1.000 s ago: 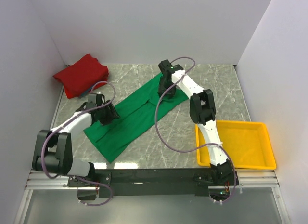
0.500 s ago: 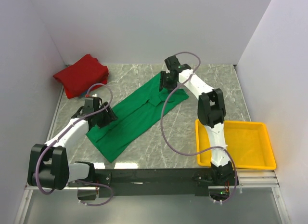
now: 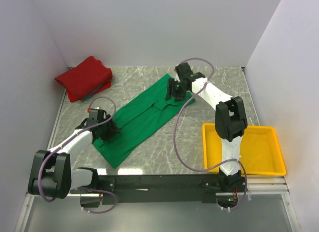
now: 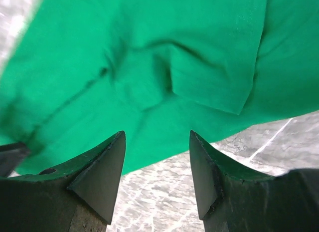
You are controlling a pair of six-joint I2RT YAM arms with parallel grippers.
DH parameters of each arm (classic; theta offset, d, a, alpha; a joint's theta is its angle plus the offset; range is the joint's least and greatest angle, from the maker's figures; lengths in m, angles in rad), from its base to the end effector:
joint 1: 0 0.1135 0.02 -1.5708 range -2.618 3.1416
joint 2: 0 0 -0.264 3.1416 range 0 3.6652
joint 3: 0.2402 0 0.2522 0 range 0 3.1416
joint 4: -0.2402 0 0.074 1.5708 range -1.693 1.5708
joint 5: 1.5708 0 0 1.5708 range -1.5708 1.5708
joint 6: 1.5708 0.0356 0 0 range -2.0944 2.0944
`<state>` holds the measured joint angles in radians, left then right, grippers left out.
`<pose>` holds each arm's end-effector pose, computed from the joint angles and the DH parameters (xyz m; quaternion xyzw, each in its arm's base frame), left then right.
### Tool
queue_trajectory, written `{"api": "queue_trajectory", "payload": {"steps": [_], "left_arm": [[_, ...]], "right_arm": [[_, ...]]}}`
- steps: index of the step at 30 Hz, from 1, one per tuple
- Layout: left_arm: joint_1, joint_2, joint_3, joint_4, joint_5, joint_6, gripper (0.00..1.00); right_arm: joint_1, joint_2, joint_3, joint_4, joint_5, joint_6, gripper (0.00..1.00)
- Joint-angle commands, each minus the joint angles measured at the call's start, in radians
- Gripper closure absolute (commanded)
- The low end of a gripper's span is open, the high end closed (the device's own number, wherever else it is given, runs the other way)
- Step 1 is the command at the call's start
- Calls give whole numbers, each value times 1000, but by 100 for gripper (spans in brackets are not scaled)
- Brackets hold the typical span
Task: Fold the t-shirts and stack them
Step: Fold the tshirt
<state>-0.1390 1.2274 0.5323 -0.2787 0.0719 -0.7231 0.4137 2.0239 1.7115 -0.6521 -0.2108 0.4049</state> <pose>0.2168 -0.0329 0.1607 -0.2649 0.9178 -0.1540 0.2527 0.4082 0.1874 0.2432 -0.0356 0.9490 0.2103 0.2324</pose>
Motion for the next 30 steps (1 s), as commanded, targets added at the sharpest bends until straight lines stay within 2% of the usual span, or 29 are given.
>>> {"api": "queue_trajectory", "payload": {"steps": [1,17,24,30], "left_arm": [[-4,-14,-35,39,-23,1,36],[-13,-35,-81,15,12,-73,37],[-140,-68,-97,-19,-23,-144,37],[-226,-83,-80,-66,-15,-176,37]], "right_arm": [[11,18,-30,39,-19,18,39],[-13,245,91,-118,111,44,41],[-30,303,146,-171,168,60,41],[-62,395,305,-262,246,69,41]]}}
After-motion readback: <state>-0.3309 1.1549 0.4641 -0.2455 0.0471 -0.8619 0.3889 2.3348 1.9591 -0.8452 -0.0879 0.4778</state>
